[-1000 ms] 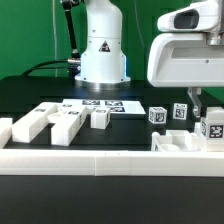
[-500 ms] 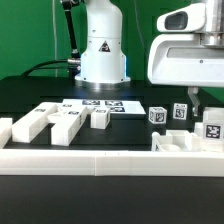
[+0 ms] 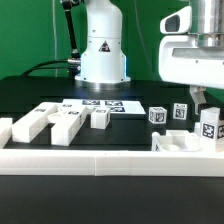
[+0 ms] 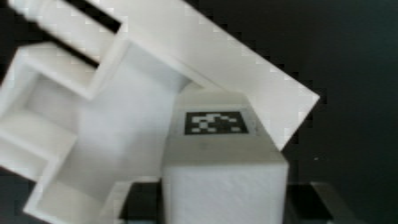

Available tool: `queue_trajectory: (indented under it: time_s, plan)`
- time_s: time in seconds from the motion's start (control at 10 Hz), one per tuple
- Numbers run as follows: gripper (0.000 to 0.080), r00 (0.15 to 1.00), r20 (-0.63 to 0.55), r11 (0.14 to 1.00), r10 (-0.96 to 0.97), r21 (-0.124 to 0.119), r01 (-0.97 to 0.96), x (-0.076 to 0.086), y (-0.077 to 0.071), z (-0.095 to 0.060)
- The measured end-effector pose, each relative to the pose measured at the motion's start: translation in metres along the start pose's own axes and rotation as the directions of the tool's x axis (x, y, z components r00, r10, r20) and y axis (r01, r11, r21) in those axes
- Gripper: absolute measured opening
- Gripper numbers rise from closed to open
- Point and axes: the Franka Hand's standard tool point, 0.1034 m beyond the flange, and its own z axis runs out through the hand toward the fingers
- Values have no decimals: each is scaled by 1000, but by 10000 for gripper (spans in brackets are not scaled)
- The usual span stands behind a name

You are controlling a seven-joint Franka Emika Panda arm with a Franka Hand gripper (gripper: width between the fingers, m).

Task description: Assemble chair

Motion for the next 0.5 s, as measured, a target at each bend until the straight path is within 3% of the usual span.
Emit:
queue_trajectory:
  time_s: [0.3, 0.5]
  plan:
    - [288, 977, 4, 977, 212, 0, -212, -1, 0, 0]
    - [314, 967, 5, 967, 253, 1, -253, -1, 0, 0]
